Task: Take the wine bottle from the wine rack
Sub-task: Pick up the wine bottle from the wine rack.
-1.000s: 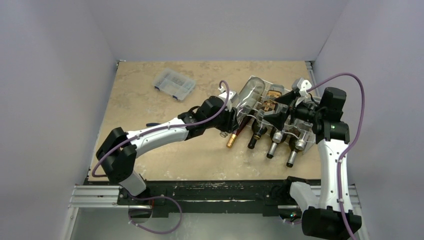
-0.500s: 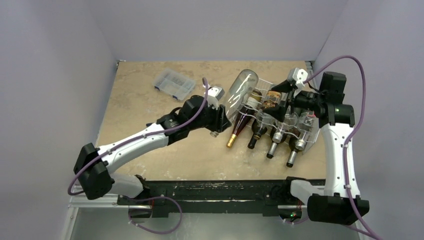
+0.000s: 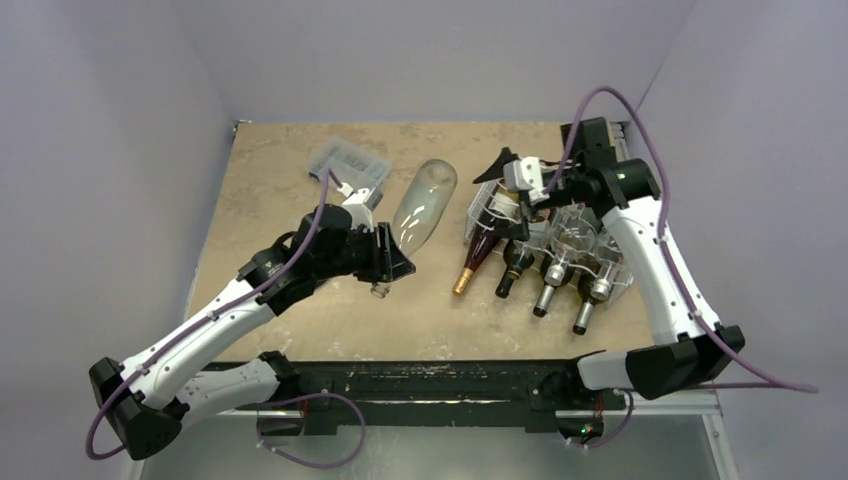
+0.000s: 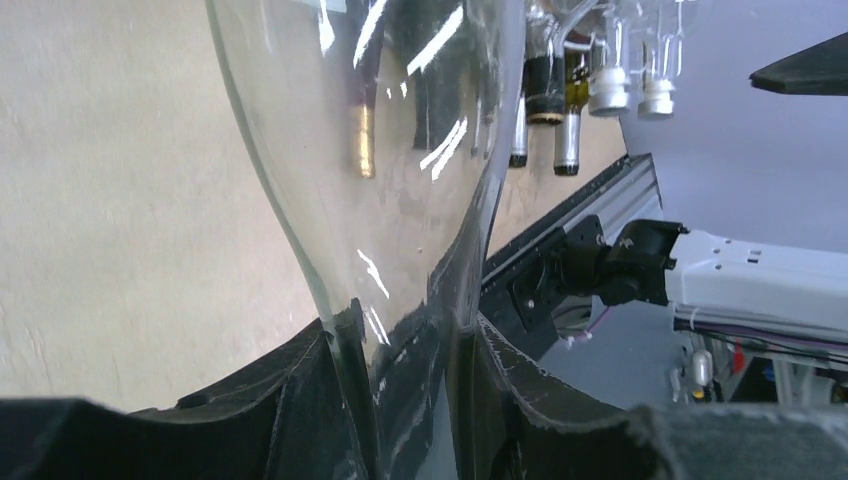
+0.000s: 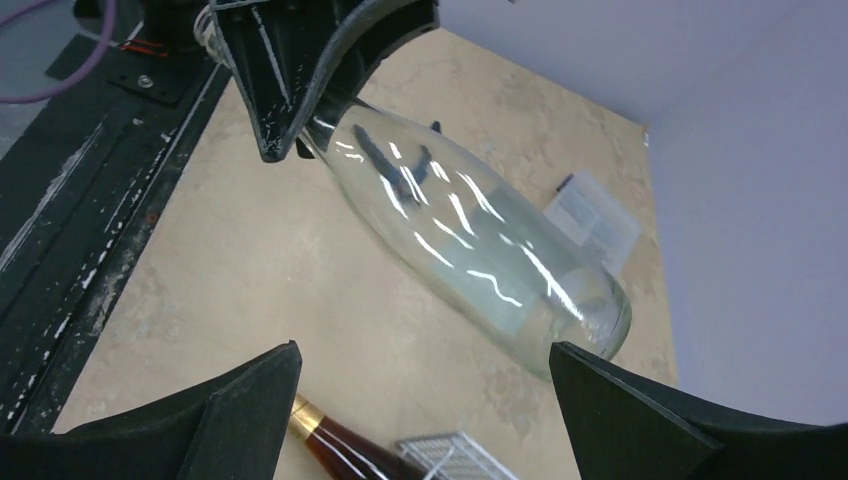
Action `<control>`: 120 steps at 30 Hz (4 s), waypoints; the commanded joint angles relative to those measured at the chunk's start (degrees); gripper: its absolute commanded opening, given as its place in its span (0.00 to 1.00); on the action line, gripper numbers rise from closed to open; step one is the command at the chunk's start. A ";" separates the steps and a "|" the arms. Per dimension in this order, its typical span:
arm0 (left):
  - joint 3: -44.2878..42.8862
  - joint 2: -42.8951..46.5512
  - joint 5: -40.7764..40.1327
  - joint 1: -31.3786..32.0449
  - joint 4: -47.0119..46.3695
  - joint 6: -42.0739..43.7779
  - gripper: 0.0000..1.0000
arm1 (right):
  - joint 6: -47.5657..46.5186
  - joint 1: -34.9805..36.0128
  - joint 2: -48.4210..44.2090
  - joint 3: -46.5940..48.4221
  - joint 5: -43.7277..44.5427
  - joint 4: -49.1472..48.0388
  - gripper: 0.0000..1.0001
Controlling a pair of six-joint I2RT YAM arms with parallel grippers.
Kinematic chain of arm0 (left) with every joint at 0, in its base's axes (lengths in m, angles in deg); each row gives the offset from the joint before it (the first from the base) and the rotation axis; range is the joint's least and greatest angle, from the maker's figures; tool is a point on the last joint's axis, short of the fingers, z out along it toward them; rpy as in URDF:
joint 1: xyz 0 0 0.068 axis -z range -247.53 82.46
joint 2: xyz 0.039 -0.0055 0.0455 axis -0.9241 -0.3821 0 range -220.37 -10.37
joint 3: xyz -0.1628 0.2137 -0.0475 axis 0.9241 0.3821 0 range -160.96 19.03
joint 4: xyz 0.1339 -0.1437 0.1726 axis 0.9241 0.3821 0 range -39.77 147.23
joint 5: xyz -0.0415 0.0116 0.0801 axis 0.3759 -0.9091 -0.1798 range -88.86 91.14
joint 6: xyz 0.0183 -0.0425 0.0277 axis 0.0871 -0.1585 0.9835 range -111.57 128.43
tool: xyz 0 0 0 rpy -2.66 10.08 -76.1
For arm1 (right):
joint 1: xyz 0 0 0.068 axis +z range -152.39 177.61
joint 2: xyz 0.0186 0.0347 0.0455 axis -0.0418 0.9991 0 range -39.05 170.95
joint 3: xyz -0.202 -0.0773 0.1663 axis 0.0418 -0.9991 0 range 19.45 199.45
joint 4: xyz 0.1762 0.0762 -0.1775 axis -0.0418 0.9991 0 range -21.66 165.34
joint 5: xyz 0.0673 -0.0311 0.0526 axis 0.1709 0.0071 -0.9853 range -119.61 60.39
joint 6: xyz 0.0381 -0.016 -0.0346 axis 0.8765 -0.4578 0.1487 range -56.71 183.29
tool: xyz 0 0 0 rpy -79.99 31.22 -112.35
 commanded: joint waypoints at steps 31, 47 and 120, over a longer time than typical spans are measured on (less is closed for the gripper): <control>3.18 2.49 18.35 -3.14 4.94 -13.78 0.00 | -4.25 35.97 13.66 -13.59 22.26 -21.77 0.99; 8.00 1.12 22.94 -4.91 -1.41 -16.88 0.00 | -4.66 36.83 13.27 -26.42 26.06 -37.31 0.99; 33.27 35.71 11.82 -7.38 -35.86 29.62 1.00 | 15.54 22.22 13.85 -30.41 -0.35 -51.37 0.58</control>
